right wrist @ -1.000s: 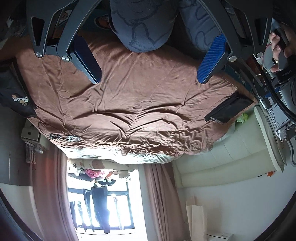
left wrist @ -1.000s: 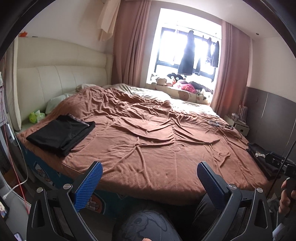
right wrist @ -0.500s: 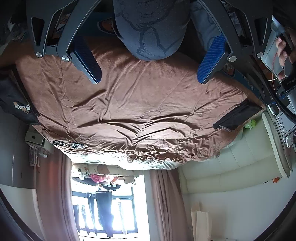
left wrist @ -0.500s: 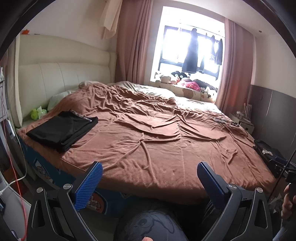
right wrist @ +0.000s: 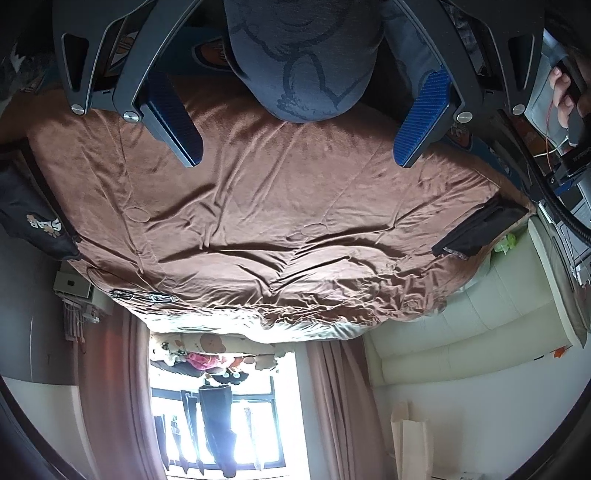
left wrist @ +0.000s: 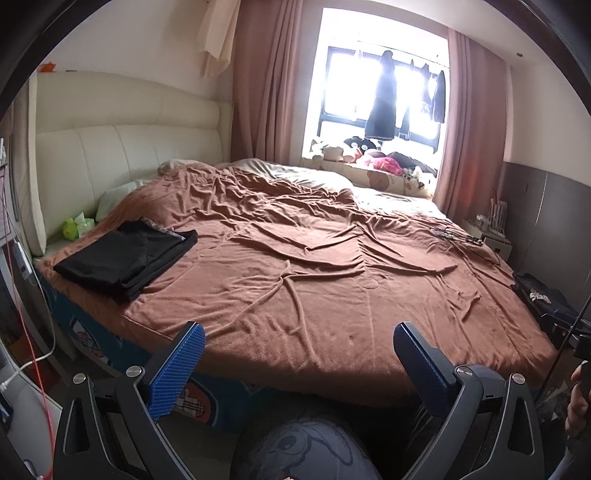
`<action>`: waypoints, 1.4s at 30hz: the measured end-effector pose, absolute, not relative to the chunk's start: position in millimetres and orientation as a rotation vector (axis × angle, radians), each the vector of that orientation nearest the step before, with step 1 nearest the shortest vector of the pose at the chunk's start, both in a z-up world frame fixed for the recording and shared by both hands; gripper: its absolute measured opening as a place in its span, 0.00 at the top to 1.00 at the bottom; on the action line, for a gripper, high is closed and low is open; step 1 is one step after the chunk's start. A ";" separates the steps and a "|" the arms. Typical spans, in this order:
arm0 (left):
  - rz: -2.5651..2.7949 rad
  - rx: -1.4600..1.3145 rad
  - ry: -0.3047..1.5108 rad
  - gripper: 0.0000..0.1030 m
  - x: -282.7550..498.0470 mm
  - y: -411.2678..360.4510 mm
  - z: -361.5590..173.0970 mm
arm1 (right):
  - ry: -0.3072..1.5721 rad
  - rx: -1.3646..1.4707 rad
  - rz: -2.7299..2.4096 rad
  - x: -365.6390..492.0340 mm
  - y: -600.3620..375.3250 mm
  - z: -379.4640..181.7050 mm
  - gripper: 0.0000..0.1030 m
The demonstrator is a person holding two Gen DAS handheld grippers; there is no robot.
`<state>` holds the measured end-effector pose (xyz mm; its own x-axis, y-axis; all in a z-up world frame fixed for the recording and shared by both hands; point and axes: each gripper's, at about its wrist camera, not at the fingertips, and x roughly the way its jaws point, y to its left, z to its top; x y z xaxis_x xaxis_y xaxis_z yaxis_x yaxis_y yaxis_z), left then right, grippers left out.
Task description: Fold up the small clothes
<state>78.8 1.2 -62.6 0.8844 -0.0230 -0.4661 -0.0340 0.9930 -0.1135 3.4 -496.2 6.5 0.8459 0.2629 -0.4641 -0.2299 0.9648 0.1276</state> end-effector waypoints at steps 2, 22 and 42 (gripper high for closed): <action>0.003 -0.120 0.486 0.00 78.3 1.9 -62.3 | 0.497 0.061 0.256 5.3 -496.2 6.3 0.00; -0.006 -0.130 0.495 0.01 77.7 3.3 -62.2 | 0.492 0.064 0.251 9.8 -502.6 7.2 0.00; -0.018 -0.114 0.482 0.00 75.1 -0.9 -57.2 | 0.485 0.049 0.249 11.0 -505.6 13.2 0.00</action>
<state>75.1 -0.9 -57.2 0.8861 -0.0439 -0.4615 -0.0101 0.9934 -0.1138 11.0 -505.6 13.2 0.8551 0.2481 -0.4552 -0.2250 0.9687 0.1051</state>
